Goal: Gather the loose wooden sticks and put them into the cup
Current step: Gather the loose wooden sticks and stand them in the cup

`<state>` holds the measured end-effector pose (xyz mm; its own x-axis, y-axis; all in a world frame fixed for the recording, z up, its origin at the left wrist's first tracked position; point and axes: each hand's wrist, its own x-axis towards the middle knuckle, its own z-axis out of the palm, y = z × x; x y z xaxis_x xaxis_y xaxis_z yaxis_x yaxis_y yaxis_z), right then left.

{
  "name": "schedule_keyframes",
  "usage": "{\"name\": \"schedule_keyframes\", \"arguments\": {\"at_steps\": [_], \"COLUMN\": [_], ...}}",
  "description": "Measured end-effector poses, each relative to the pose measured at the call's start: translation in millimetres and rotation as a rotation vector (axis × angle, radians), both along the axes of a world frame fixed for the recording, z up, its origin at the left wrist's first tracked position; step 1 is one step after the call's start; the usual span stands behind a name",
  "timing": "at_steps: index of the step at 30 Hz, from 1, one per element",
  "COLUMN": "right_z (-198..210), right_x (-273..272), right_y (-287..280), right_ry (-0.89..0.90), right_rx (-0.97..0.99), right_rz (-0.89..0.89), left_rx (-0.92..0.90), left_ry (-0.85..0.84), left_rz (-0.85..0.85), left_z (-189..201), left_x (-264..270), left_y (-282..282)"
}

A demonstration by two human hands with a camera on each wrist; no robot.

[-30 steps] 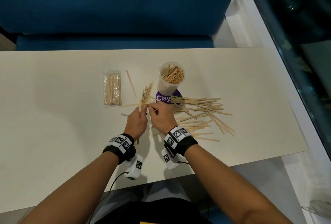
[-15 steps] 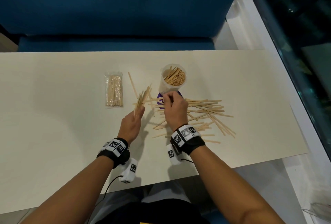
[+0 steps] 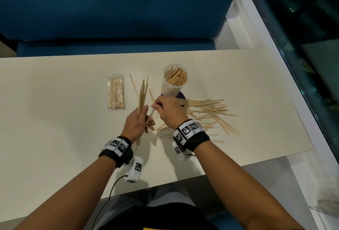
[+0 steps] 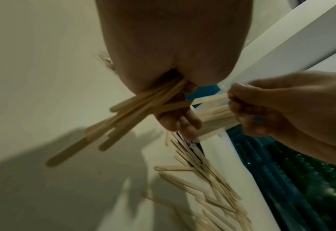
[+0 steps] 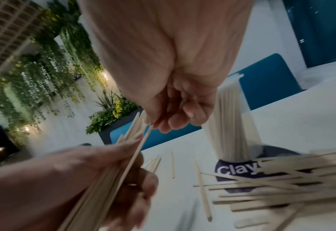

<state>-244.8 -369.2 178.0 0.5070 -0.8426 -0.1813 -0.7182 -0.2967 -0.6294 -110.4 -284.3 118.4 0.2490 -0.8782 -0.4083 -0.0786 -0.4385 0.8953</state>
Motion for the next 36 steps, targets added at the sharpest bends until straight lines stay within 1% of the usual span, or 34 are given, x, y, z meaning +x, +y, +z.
{"name": "schedule_keyframes", "arguments": {"at_steps": [2,4,6,7,8,9,10,11,13,14,15,16,17,19,20,22,24,26,32,33,35,36], "right_z": [-0.1,-0.3,-3.6,-6.0,-9.1,-14.8,-22.1,-28.1,-36.0,-38.3,-38.1,-37.2,-34.4,-26.9,-26.2,-27.7,-30.0,-29.1,-20.9,-18.4,-21.0,-20.4], "right_x": [9.0,13.9,15.2,14.0,11.5,8.2,4.6,1.7,-1.1,-1.6,-1.8,-1.8,-1.5,0.3,0.8,1.5,1.1,-0.9,-4.8,-4.7,-4.0,-2.7], "right_y": [1.3,4.9,12.0,17.0,22.7,29.6,37.2,45.7,61.0,65.6,68.0,67.9,65.9,60.1,56.7,52.8,51.5,50.8,51.0,51.3,52.6,50.3], "right_ry": [-0.066,-0.177,-0.308,-0.35,-0.371,-0.378,-0.377,-0.399,-0.561,-0.656,-0.761,-0.865,-0.966,-1.1,-1.128,-1.103,-1.073,-1.046,-1.06,-1.052,-1.004,-0.915], "right_rx": [-0.002,-0.025,-0.037,-0.008,0.062,0.187,0.377,0.617,1.139,1.344,1.495,1.592,1.646,1.66,1.64,1.588,1.548,1.526,1.504,1.514,1.552,1.494], "right_rz": [-0.018,-0.085,-0.22,-0.312,-0.41,-0.5,-0.568,-0.614,-0.678,-0.71,-0.748,-0.789,-0.83,-0.905,-0.943,-0.996,-0.996,-0.959,-0.915,-0.884,-0.751,-0.694], "left_rx": [-0.022,-0.025,-0.042,-0.059,-0.079,-0.102,-0.13,-0.152,-0.186,-0.204,-0.221,-0.241,-0.263,-0.307,-0.323,-0.323,-0.304,-0.305,-0.347,-0.346,-0.338,-0.334], "left_ry": [0.06,0.097,0.139,0.149,0.149,0.153,0.161,0.173,0.188,0.19,0.187,0.181,0.182,0.206,0.218,0.227,0.197,0.158,0.151,0.149,0.12,0.096], "left_rz": [0.062,0.159,0.233,0.25,0.26,0.274,0.292,0.316,0.37,0.387,0.4,0.404,0.403,0.391,0.389,0.394,0.394,0.391,0.405,0.411,0.425,0.419], "left_z": [5.7,9.2,13.0,15.1,18.3,22.1,26.8,31.6,42.8,47.5,50.7,53.2,54.9,54.8,54.5,53.4,50.6,48.6,50.6,50.3,49.5,48.7], "left_x": [-10.8,-15.4,-14.6,-12.7,-10.7,-8.8,-8.0,-7.7,-10.7,-13.8,-17.5,-21.5,-25.4,-32.7,-35.6,-40.0,-42.7,-44.2,-48.9,-49.5,-48.2,-47.6], "left_y": [-0.2,-0.2,-1.2,-2.1,-2.8,-4.3,-6.8,-10.0,-17.6,-20.8,-23.1,-24.1,-24.6,-23.9,-23.3,-22.1,-20.8,-20.1,-21.6,-22.0,-22.7,-23.0]}}
